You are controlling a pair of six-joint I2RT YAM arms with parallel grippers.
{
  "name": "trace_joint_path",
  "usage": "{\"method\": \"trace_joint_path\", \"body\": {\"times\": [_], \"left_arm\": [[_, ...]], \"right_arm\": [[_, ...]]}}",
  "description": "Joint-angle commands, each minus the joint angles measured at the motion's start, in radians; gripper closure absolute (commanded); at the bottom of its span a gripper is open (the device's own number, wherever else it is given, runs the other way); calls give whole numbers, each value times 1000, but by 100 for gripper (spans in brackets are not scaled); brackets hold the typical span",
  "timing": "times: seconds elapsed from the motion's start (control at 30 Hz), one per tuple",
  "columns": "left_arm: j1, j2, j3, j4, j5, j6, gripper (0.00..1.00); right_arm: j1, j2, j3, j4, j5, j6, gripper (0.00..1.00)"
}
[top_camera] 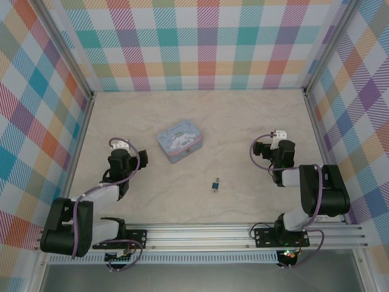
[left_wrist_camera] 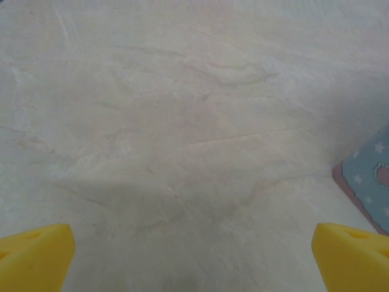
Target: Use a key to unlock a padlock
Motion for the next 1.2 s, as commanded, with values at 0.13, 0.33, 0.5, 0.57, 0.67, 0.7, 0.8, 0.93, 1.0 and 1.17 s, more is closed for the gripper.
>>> {"method": "trace_joint_path", "body": {"times": [0.13,0.33,0.5,0.57,0.67,0.7,0.8,0.93,1.0,1.17], "left_arm": [[31,101,42,209,115,65,0],[57,196,7,380,150,94,0],[67,316,53,409,160,89,0],[67,337,96,349,117,72,0],[64,330,97,333,116,73,0],[65,334,95,347,115,73,0],[65,331,95,340,116,74,0],[63,331,94,343,118,74,0],[63,330,94,344,118,76,0],[64,330,94,344,118,76,0]], "right_arm": [[-2,-7,18,27,-24,8,0],[-1,-7,18,27,-24,8,0],[-1,-9,16,29,-23,7,0],[-1,-9,16,28,-23,5,0],[0,-9,16,29,-24,3,0],[0,-9,15,31,-27,1,0],[3,-8,21,20,-37,-5,0],[3,-7,22,20,-49,-11,0],[4,-7,22,18,-49,-9,0],[3,-7,24,15,-50,-9,0]]}}
